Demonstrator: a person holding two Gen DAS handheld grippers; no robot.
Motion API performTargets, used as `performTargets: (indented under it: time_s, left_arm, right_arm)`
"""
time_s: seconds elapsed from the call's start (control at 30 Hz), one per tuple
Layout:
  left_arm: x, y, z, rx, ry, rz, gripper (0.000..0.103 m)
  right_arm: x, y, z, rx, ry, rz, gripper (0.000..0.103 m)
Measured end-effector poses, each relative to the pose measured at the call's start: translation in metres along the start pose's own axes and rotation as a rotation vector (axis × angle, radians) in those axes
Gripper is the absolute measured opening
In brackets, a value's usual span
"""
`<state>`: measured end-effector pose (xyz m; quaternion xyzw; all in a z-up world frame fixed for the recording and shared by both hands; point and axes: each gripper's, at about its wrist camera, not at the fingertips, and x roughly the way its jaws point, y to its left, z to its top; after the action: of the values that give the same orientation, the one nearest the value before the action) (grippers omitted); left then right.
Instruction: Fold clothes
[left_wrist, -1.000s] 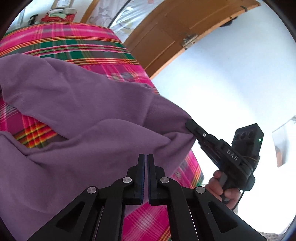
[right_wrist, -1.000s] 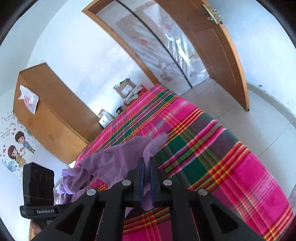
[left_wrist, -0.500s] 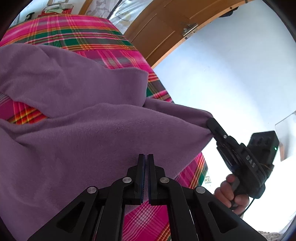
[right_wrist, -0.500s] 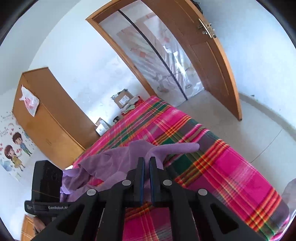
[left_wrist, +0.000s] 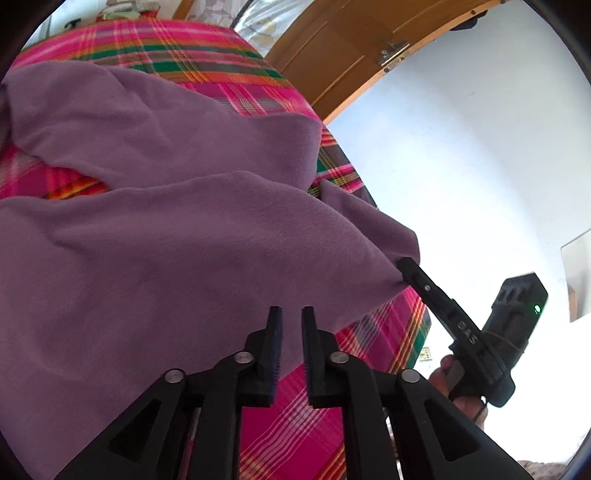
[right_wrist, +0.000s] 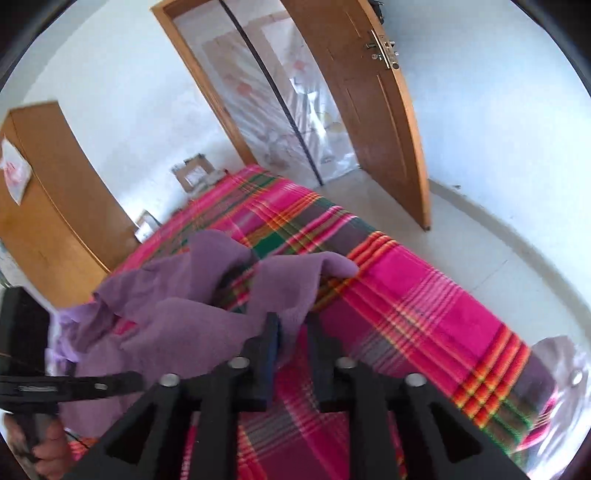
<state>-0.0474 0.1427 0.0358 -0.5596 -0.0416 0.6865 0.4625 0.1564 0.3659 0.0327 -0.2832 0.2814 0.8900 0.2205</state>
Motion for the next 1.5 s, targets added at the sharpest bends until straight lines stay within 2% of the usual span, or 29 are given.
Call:
performTargets:
  time_s: [0.03,0.13,0.33,0.4,0.5,0.67,0.73,0.8,0.87,1.07,1.2,1.27,1.5]
  left_arm:
    - [-0.007,0.003,-0.003,-0.003,-0.015,0.006,0.017]
    - [-0.032,0.018,-0.014,-0.037,-0.068,0.017,0.018]
    - [-0.094,0.076,-0.043,-0.199,-0.209,0.073,0.019]
    - [-0.116,0.100,-0.055,-0.262,-0.264,0.095,0.020]
    - [-0.149,0.132,-0.077,-0.364,-0.357,0.168,0.020]
    - [-0.198,0.164,-0.119,-0.490,-0.481,0.261,0.020]
    - [-0.214,0.173,-0.134,-0.535,-0.521,0.289,0.020]
    - [-0.228,0.184,-0.150,-0.578,-0.543,0.309,0.026]
    - [-0.238,0.194,-0.164,-0.632,-0.556,0.325,0.038]
    - [-0.256,0.234,-0.195,-0.802,-0.637,0.349,0.038]
    - [-0.260,0.253,-0.199,-0.867,-0.643,0.395,0.038]
    - [-0.260,0.263,-0.198,-0.898,-0.647,0.383,0.038]
    - [-0.259,0.278,-0.190,-0.930,-0.658,0.378,0.038]
  right_arm:
    - [-0.002,0.003,0.000,-0.015,-0.008,-0.011,0.026]
    - [-0.010,0.012,-0.001,-0.066,-0.044,-0.044,0.027]
    - [-0.026,0.034,-0.003,-0.120,-0.118,-0.077,0.031]
    - [-0.030,0.045,-0.005,-0.154,-0.137,-0.057,0.032]
    - [-0.028,0.071,-0.008,-0.212,-0.114,0.045,0.037]
    - [-0.005,0.139,-0.025,-0.397,0.028,0.266,0.038]
    - [0.006,0.172,-0.040,-0.500,0.094,0.346,0.039]
    - [0.014,0.206,-0.058,-0.603,0.150,0.424,0.039]
    - [0.018,0.235,-0.080,-0.705,0.201,0.490,0.040]
    - [0.023,0.301,-0.141,-0.940,0.291,0.617,0.047]
    - [0.034,0.327,-0.164,-1.027,0.343,0.637,0.050]
    - [0.038,0.334,-0.171,-1.051,0.365,0.631,0.050]
    - [0.050,0.350,-0.183,-1.082,0.346,0.544,0.050]
